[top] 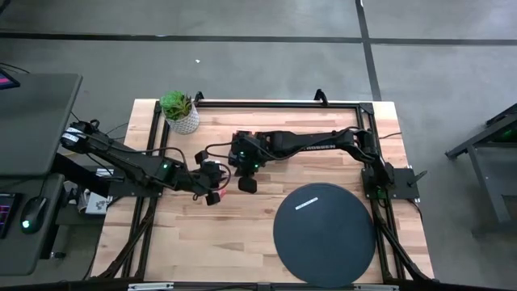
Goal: Pick & Place Tea
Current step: Put the white orange tea sachet into the right section of the wooden organizer
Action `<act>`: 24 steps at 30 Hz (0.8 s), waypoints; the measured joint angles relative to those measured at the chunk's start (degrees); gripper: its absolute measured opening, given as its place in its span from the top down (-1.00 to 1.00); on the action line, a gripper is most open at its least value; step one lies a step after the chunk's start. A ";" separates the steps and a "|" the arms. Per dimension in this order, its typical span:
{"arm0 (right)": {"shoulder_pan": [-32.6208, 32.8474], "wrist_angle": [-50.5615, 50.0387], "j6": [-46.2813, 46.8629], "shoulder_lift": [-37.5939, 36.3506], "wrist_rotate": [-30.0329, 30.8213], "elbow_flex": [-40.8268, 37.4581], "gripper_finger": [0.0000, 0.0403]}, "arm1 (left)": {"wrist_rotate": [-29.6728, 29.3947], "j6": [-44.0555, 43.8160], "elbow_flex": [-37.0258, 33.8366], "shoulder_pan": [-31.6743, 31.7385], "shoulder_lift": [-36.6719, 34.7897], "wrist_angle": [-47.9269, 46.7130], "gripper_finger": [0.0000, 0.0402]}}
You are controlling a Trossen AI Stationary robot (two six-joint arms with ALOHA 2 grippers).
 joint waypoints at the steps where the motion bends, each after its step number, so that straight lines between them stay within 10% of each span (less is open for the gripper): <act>1: 0.00 -0.42 -0.02 0.00 0.18 0.00 1.00 | -0.01 0.00 0.00 0.00 0.00 0.23 0.53; 10: -0.17 -8.01 -1.32 0.00 4.22 0.00 1.00 | 0.01 -4.09 0.00 0.00 -0.87 -1.85 -0.06; 24: -4.16 -17.87 -5.73 -2.98 2.16 0.00 1.00 | -2.33 -10.62 -0.42 0.04 -4.59 -11.25 -0.11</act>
